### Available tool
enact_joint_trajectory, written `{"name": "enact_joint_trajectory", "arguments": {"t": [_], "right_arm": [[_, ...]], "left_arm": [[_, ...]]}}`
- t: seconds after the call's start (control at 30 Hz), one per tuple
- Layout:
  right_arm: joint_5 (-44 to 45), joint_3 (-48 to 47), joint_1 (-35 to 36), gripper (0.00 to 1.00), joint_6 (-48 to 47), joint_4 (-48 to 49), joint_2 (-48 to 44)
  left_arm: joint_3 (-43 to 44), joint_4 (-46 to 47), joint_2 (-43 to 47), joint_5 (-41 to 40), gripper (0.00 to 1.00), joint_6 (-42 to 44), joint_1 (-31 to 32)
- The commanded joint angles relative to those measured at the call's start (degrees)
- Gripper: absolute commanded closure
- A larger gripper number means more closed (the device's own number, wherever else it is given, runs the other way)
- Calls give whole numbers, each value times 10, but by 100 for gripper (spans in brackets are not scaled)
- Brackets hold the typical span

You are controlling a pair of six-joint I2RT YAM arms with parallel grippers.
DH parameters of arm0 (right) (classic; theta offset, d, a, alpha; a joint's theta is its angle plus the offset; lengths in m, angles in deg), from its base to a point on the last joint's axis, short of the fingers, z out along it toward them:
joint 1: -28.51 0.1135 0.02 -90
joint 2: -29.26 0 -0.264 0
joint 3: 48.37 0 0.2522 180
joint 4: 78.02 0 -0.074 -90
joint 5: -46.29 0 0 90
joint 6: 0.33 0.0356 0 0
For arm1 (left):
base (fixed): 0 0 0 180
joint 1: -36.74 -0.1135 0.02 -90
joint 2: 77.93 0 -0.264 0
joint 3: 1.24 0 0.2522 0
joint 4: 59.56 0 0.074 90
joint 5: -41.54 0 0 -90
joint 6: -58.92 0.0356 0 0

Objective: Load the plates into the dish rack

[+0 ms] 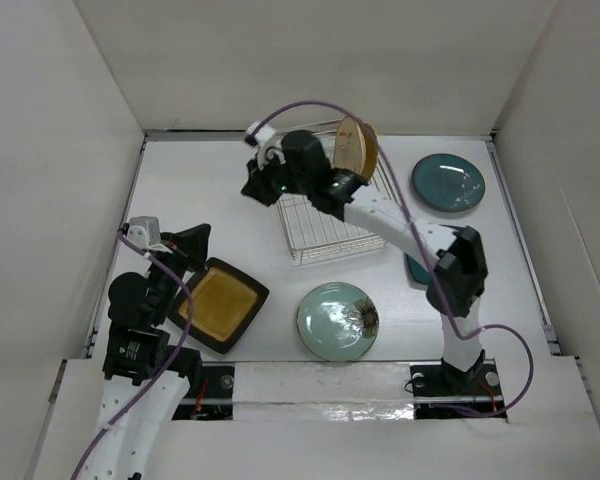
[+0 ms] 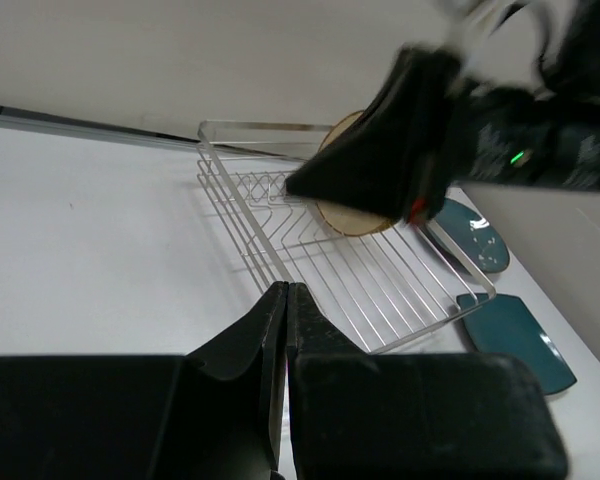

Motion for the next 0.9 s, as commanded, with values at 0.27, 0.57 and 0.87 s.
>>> {"name": "enact_joint_trajectory", "arguments": {"t": [0.27,0.57,0.87], "right_arm": [[-113,-134,67,33,7,-160,220],[-101,-152,78,24,7,-198,284],[-219,-187,101,28,-23,-238,349]], "left_arm": [[16,17,46,-31,99,16,-2],[18,17,68,-32,99,20,-2],[18,17,78,-35,99,21,-2]]}}
